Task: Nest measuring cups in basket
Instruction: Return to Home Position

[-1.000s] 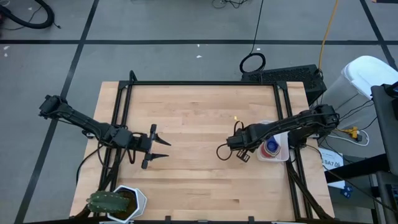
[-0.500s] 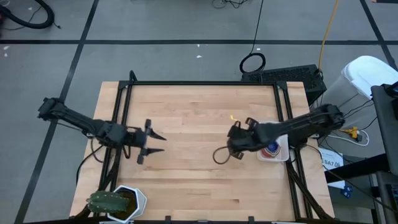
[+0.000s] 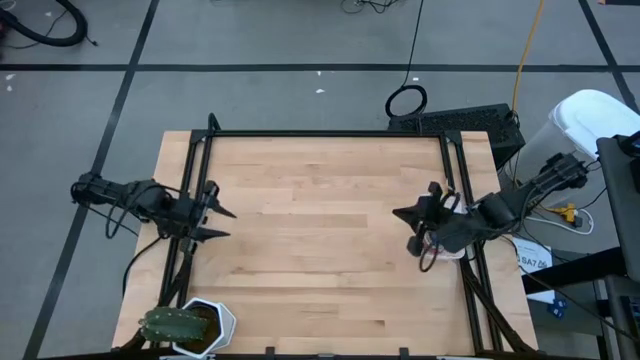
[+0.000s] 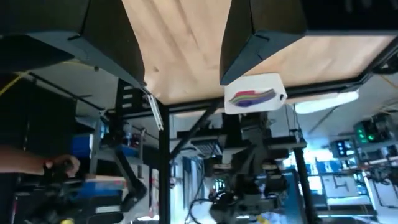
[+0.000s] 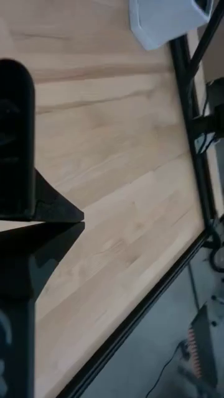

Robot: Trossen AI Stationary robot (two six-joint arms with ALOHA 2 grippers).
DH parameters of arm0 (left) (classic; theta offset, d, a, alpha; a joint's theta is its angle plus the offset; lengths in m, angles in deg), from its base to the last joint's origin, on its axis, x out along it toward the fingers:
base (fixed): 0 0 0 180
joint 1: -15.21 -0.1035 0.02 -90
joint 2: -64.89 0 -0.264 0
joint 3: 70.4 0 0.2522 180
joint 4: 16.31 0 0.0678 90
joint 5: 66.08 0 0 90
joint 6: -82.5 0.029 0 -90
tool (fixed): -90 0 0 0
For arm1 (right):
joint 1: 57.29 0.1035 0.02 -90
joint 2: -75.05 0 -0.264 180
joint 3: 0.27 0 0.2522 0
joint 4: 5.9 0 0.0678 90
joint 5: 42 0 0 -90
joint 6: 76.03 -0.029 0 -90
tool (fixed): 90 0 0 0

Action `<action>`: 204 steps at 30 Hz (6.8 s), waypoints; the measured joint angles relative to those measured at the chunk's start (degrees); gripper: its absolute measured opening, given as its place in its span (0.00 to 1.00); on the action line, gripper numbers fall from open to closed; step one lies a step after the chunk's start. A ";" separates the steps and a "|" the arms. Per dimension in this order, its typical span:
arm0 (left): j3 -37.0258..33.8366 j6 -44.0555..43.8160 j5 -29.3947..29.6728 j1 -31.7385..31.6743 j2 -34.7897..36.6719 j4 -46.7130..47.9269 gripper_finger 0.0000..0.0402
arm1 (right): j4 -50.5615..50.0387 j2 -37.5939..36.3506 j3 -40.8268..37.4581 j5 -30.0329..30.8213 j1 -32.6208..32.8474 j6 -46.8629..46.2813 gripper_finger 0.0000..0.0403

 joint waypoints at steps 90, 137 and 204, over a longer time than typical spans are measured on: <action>-21.31 -9.74 -21.17 -36.98 -5.35 -36.56 0.53 | 59.98 -44.36 -54.60 -30.00 -24.59 29.26 0.00; -21.31 -9.54 -12.87 -34.39 -4.87 -27.49 0.53 | 60.01 -44.34 -54.66 -30.05 -24.57 27.32 0.00; -21.29 -9.50 -13.00 -21.90 12.28 -29.72 0.53 | 60.05 -54.09 -54.66 -30.08 -24.57 27.50 0.00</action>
